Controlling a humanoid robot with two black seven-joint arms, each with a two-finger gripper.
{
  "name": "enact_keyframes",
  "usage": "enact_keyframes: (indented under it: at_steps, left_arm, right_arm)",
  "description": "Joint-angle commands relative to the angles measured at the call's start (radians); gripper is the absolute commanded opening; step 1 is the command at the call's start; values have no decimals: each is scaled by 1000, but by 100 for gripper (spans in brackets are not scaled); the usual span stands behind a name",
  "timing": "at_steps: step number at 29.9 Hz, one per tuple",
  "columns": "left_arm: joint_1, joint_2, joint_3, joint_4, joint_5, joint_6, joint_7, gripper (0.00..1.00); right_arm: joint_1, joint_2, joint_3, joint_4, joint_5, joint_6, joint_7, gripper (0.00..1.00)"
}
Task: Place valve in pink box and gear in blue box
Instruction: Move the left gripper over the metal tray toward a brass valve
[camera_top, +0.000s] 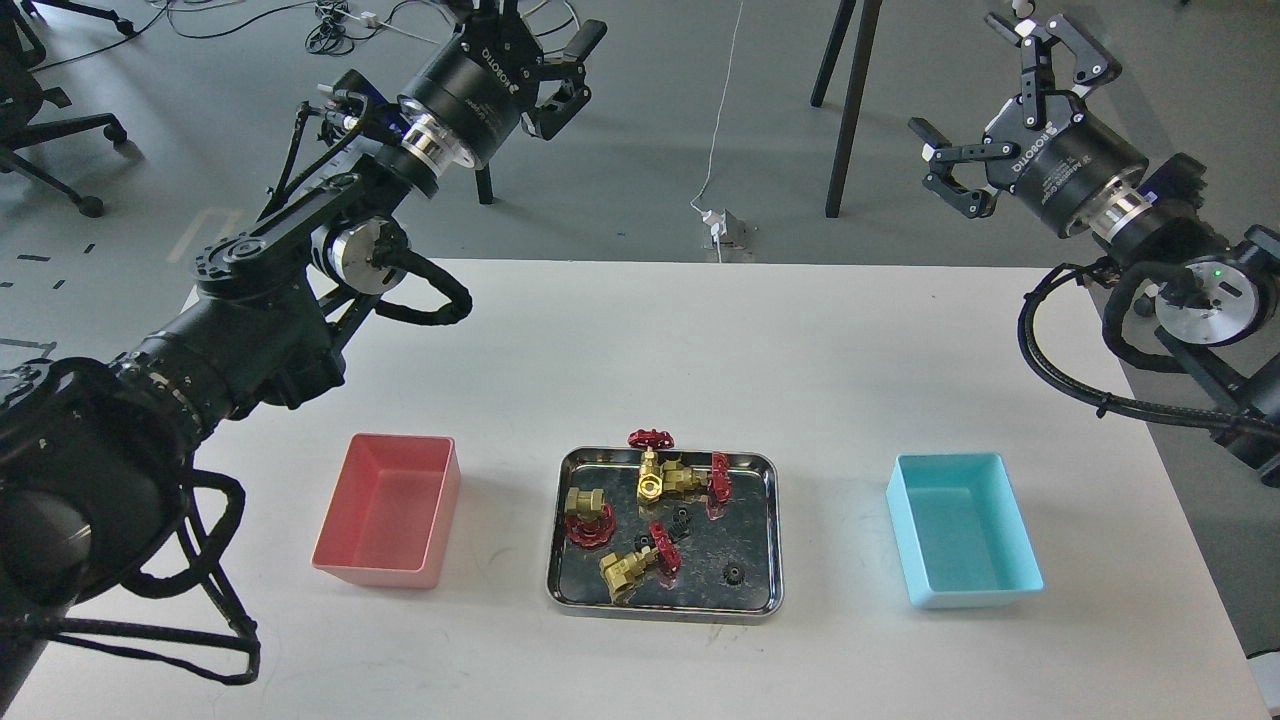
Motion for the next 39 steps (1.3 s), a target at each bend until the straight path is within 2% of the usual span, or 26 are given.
enact_keyframes:
  at_steps: [1, 10, 15, 19, 23, 26, 30, 32, 34, 39]
  left_arm:
    - [12, 0, 0, 6, -4, 0, 0, 100]
    - [35, -20, -46, -23, -33, 0, 0, 100]
    - [53, -61, -101, -204, -22, 0, 0, 100]
    - [-72, 43, -34, -376, 79, 0, 0, 100]
    - [-336, 144, 380, -439, 146, 3, 0, 99]
    - [-540, 195, 694, -534, 215, 50, 0, 99]
    - [-734, 241, 912, -719, 509, 134, 0, 98]
    - [-789, 264, 1027, -814, 693, 222, 0, 96]
    - [-832, 267, 1168, -893, 888, 356, 0, 95]
    - [-803, 244, 1452, -901, 1179, 646, 0, 93]
  right_arm:
    - [-15, -7, 28, -8, 0, 0, 0, 100]
    - [-17, -1, 133, -11, 9, 0, 6, 100]
    - [2, -13, 149, -9, 17, 0, -5, 100]
    - [17, -13, 150, -11, 17, 0, -6, 100]
    - [9, -11, 146, -11, 17, 0, -6, 100]
    - [-6, -2, 137, -14, 15, 0, -6, 100]
    - [-15, 7, 137, -48, 15, 0, -6, 100]
    - [-14, 25, 137, -71, 15, 0, -6, 100]
    - [-6, 39, 138, -97, 15, -3, -8, 100]
    - [12, 45, 137, -115, 15, -56, -11, 100]
